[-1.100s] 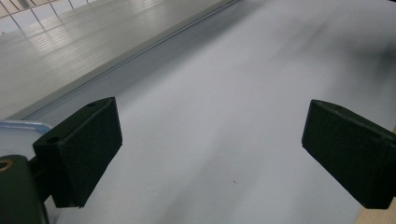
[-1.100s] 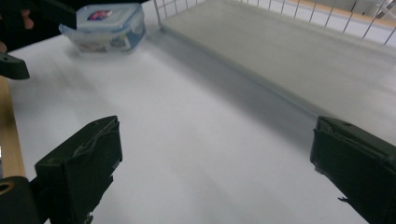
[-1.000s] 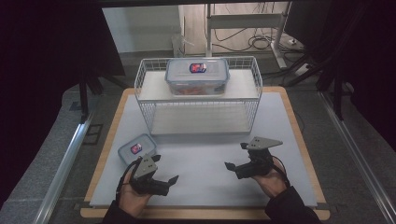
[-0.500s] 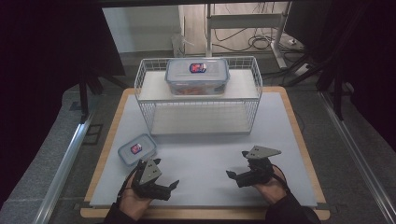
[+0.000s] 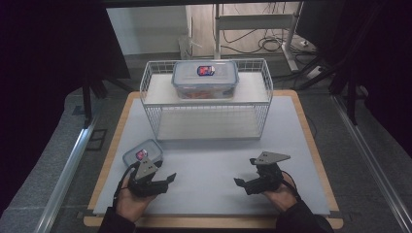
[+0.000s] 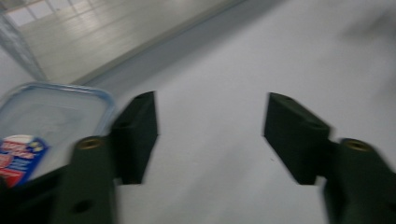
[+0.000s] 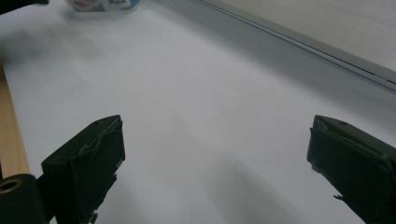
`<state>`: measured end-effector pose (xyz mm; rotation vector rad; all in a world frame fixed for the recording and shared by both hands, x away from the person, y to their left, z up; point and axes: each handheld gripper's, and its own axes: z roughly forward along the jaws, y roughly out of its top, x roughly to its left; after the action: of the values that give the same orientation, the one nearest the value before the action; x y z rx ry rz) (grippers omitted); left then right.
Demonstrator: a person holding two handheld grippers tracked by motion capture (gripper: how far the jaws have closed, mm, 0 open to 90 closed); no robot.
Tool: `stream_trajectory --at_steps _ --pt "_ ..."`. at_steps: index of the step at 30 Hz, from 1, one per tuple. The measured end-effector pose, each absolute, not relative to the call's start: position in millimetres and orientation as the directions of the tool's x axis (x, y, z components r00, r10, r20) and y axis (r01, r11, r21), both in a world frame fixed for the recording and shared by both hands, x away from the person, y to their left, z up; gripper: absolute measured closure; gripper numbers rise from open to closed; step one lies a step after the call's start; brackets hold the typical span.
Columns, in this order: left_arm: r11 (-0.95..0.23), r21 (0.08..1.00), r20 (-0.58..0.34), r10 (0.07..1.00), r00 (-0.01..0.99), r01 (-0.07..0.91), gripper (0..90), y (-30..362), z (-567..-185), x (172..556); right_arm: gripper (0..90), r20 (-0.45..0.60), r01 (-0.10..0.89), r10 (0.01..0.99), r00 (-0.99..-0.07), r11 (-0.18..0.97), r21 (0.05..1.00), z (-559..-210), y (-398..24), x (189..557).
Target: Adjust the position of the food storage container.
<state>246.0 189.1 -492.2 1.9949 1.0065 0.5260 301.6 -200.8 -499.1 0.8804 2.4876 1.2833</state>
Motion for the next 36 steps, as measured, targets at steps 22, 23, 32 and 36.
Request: stream_trajectory --at_steps 22,23,32,36 --pt "-0.091 0.800 -0.060 0.971 0.230 0.593 89.8 314.2 -498.1 273.7 6.7 0.090 0.432 0.602 -0.793 0.453 0.779 -502.0 -200.9 305.6" --pt "-0.080 0.795 -0.068 0.973 0.220 0.601 89.7 317.6 -501.8 276.7 6.7 0.089 0.431 0.601 -0.794 0.454 0.780 -502.4 -200.5 305.7" --pt "-0.058 0.746 -0.099 0.976 0.196 0.663 88.7 330.1 -526.4 307.1 7.1 0.075 0.424 0.595 -0.801 0.474 0.771 -504.1 -197.7 305.7" --pt "-0.078 0.737 -0.099 0.970 0.223 0.671 89.7 325.3 -526.9 308.8 7.2 0.073 0.424 0.595 -0.800 0.475 0.771 -503.9 -197.8 305.7"
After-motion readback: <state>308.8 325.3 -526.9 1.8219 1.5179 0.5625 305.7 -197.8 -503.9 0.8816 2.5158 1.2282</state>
